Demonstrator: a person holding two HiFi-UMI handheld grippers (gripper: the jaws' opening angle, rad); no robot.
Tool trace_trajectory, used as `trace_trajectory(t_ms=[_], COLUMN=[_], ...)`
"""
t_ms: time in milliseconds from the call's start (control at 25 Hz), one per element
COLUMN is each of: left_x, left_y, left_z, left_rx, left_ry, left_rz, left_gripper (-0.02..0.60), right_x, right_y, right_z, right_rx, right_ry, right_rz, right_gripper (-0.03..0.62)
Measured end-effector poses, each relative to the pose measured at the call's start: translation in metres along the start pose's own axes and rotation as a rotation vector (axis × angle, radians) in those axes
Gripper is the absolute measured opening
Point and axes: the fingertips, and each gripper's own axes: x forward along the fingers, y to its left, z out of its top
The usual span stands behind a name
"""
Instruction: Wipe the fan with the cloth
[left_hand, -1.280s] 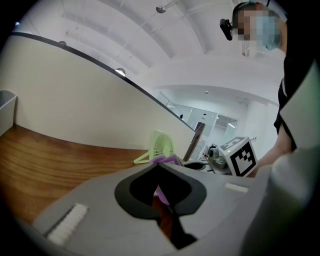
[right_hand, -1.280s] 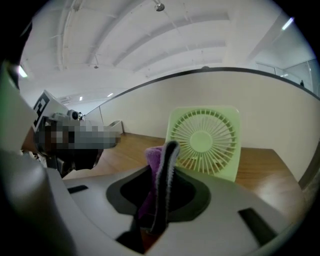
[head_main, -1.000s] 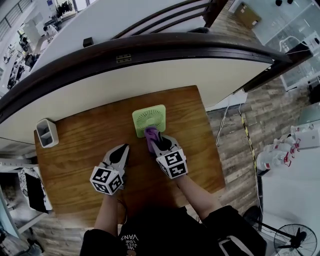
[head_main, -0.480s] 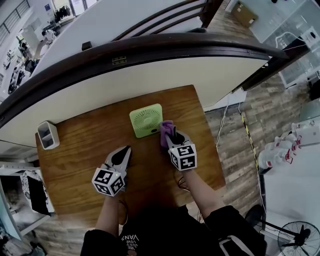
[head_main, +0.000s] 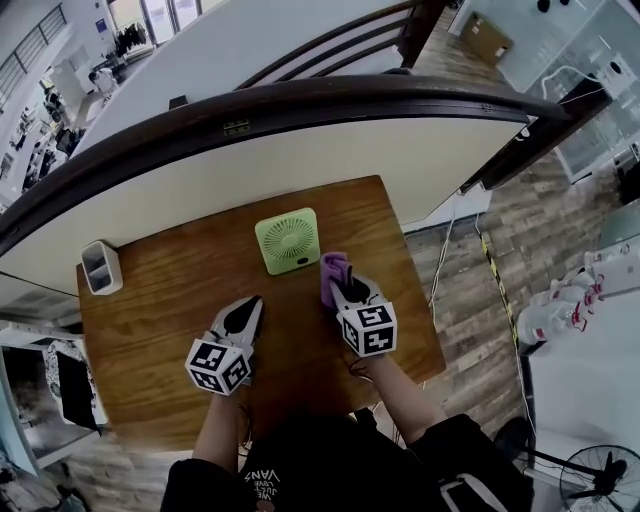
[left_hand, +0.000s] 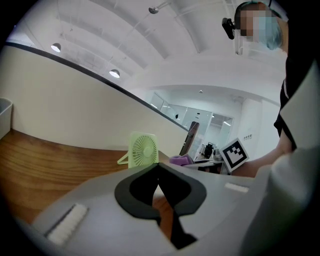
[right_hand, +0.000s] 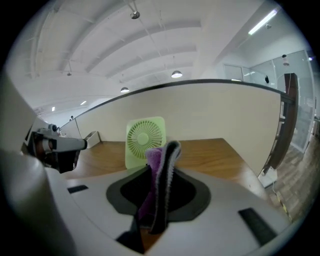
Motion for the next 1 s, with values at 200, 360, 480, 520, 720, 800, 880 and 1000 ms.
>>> trace_trajectory(t_ms=[200, 360, 480, 520, 720, 800, 880, 1000], left_x=[-0.004, -0.015, -0.028, -0.033, -0.06, -0.07, -0.078, -0.089], left_y=[-0.026, -0.052, -0.071, -0.077, -0.103, -0.112, -0.12, -0.13], left_z=[-0.001, -0.003, -0.007, -0.008, -0.01, -0.009, -0.009, -0.004], left_rx=[0.014, 0.016, 0.018, 0.02, 0.029, 0.035, 0.043, 0.057], left_ry=[-0.024, -0.046, -0.055, -0.057, -0.076, -0.082, -0.084, -0.103], left_rz=[0.01, 0.032, 0.05, 0.056, 0.079, 0.092, 0.103, 0.116], left_gripper=[0.012, 0.011, 0.012, 0.012, 0.012, 0.011, 0.012, 0.011], right_x=[-0.047, -0.088, -0.116, -0.125, -0.164, -0.177, -0.189, -0.202], right_y=[0.01, 0.017, 0.017, 0.017, 0.015, 0.017, 0.019, 0.023], right_z=[0.006, 0.006, 0.005, 0.005, 0.006, 0.007, 0.007, 0.008], right_rx=[0.017, 0.038, 0.04, 0.037, 0.009, 0.0, -0.003, -0.008], right_ry=[-0.078, -0.125, -0.15, -0.156, -0.183, -0.196, -0.21, -0.23], right_rz=[0.029, 0.056, 0.066, 0.068, 0.083, 0.094, 0.105, 0.125], right_gripper=[0.094, 0.095, 0.094, 0.095, 0.095, 0.094, 0.094, 0.094])
